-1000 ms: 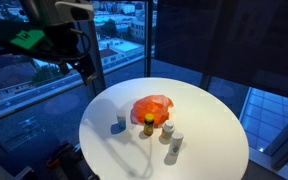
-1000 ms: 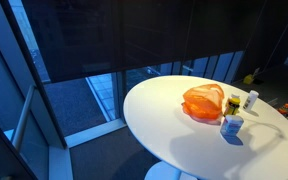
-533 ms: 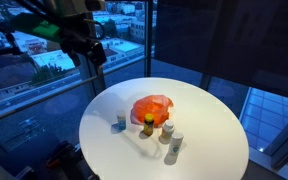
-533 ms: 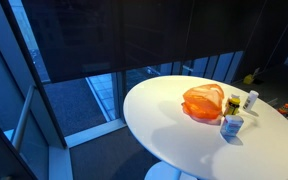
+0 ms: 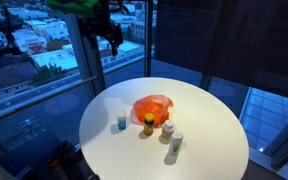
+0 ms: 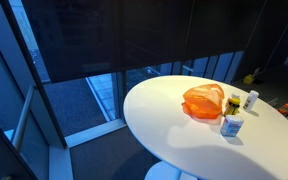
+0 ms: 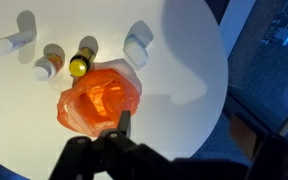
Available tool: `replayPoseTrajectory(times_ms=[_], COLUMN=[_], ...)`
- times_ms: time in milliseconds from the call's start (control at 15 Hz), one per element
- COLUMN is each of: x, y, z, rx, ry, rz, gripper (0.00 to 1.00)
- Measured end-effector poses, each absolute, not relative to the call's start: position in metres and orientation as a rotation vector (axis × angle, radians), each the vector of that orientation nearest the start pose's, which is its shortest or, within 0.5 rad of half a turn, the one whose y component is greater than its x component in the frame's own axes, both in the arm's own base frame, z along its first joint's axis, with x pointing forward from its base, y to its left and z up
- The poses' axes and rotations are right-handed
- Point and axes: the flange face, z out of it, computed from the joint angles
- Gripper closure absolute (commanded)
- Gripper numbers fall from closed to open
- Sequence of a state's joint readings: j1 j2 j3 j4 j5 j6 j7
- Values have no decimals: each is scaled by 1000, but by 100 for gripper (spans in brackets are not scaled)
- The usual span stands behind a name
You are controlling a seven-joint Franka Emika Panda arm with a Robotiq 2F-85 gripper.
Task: Pick up the yellow and brown bottle and put it in the plastic bag
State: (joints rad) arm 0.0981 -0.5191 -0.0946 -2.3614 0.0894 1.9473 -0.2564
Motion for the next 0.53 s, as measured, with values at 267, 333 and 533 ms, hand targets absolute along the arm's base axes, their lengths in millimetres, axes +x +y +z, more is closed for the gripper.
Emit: replayPoseTrajectory(times_ms=[267,333,533], x=[437,444,459], y=[-2,-5,-19], z=[509,501,476], rx=[-3007,-3010,-3019], ry=[-315,-292,-219], rz=[-84,-56,7], gripper=[0,0,0])
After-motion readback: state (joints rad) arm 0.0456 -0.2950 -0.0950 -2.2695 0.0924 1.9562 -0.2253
